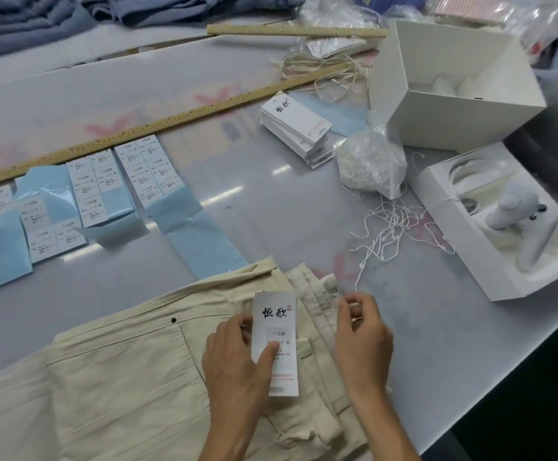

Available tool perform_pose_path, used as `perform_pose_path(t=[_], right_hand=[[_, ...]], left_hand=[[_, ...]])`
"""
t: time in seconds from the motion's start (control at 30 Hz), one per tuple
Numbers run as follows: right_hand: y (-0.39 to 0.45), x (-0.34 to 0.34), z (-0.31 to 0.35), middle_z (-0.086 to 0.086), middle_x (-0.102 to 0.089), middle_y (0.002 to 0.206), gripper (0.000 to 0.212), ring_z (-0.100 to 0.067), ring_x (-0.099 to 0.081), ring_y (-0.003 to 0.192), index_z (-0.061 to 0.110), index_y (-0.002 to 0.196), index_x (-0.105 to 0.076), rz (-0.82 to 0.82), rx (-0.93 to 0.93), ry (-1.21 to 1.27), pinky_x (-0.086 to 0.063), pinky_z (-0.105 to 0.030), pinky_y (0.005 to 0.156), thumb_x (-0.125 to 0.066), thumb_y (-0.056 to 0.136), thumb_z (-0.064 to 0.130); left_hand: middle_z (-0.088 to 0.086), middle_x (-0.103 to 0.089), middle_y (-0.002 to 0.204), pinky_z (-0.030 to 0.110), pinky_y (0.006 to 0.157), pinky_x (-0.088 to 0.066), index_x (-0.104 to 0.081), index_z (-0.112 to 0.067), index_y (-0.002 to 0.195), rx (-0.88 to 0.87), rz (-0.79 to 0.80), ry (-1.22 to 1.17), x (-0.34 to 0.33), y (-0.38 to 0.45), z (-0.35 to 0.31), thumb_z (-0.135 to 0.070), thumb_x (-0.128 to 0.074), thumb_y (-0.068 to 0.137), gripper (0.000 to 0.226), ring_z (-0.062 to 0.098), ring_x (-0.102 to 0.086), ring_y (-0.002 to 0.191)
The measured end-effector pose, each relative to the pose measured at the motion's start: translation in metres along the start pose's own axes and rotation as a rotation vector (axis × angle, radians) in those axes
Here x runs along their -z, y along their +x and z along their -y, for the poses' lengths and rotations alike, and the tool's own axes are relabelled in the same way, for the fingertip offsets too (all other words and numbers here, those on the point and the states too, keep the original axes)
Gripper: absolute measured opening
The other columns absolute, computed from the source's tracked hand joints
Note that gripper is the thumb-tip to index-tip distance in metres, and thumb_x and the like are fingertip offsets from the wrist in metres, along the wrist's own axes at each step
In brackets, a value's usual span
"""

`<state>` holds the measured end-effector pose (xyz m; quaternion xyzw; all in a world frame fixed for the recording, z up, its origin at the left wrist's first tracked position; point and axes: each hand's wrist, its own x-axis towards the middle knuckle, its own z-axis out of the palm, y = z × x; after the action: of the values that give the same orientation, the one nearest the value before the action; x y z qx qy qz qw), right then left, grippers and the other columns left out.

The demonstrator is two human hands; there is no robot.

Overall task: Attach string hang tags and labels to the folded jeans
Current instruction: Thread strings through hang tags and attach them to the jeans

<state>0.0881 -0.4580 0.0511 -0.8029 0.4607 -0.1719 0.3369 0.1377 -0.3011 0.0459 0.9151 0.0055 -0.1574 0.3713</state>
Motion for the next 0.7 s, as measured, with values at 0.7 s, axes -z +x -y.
perform_pose_path(t=[0.7], right_hand=[[0.035, 0.059, -0.079, -0.001, -0.061, 0.086, 0.016, -0.025, -0.054, 0.075, 0.014, 0.089, -0.065, 0.167, 0.316, -0.569, -0.044, -0.038, 0.062, -0.076, 0.083, 0.005]], left_hand=[[-0.012, -0.041, 0.145, 0.040, 0.092, -0.027, -0.042, -0.045, 0.142, -0.436, 0.114, 0.260, -0.010, 0.063, -0.031, -0.020, -0.070, 0.078, 0.074, 0.019, -0.034, 0.125]])
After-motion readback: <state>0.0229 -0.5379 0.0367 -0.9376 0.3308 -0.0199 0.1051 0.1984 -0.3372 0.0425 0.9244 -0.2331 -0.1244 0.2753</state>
